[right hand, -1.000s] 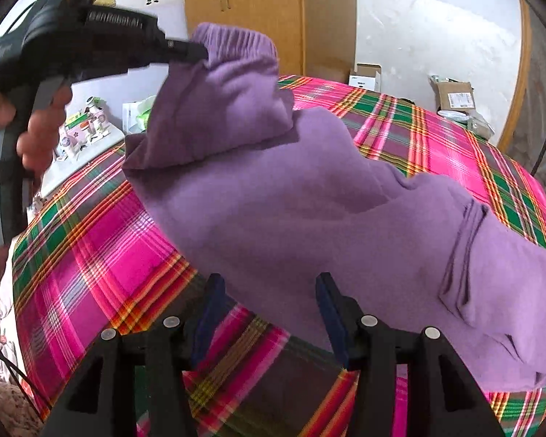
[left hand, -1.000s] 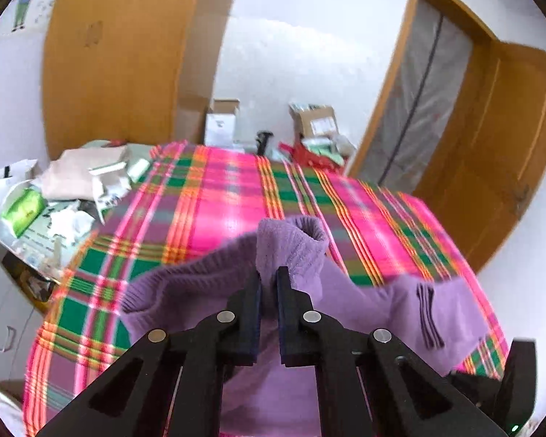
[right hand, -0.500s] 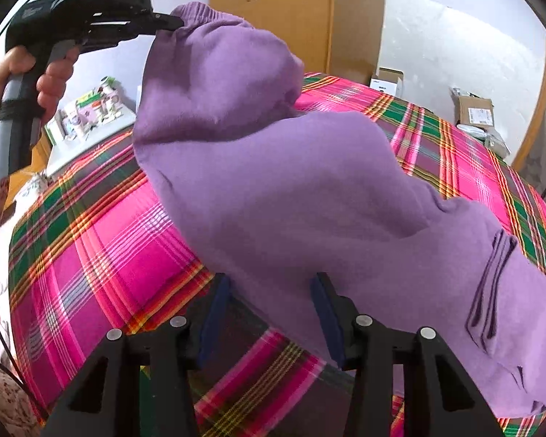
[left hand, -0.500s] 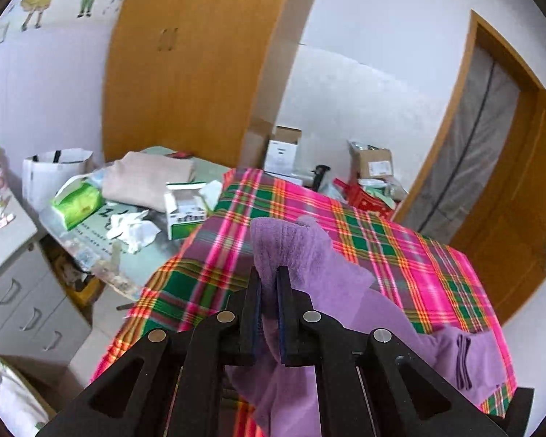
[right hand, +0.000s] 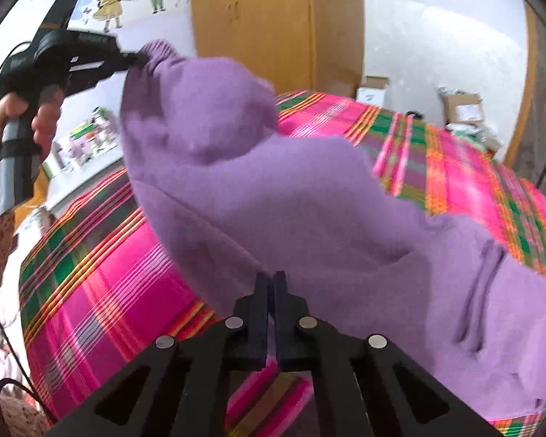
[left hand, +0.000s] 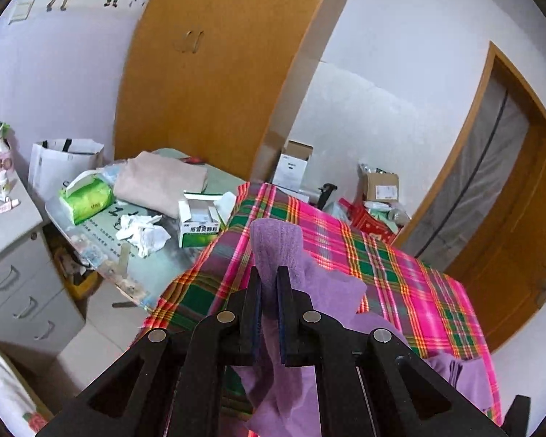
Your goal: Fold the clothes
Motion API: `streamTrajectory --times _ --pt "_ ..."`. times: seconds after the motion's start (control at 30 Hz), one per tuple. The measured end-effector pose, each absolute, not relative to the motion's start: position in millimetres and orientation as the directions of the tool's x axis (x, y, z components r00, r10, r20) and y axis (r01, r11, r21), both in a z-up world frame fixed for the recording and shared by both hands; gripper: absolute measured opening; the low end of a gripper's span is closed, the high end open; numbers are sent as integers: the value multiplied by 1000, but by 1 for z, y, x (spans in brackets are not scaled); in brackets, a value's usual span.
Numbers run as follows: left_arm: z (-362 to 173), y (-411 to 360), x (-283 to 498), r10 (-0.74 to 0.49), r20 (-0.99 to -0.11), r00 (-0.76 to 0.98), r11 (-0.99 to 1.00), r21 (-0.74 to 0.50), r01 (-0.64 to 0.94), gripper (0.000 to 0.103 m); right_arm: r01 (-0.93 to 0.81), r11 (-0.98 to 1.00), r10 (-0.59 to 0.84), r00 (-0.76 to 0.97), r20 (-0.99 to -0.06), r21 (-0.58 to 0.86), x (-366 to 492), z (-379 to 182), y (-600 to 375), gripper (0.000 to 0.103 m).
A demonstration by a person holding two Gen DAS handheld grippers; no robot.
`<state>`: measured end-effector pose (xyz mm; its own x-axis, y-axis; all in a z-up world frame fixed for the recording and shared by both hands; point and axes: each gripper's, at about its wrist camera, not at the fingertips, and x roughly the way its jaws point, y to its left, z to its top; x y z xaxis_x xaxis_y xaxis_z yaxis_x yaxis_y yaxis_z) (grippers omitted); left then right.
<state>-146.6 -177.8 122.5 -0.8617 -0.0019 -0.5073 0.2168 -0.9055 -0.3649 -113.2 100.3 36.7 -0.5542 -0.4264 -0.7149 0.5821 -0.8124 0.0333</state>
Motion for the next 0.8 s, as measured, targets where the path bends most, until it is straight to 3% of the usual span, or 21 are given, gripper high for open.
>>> streamTrajectory --times 0.5,0.8 --pt "119 -151 -194 22 -540 -842 -933 -314 178 7 365 -918 -213 -782 -586 -154 -182 93 125 2" --pt "106 -147 -241 8 -582 -813 -935 -292 200 7 261 -929 -66 -812 -580 -261 -247 84 126 2"
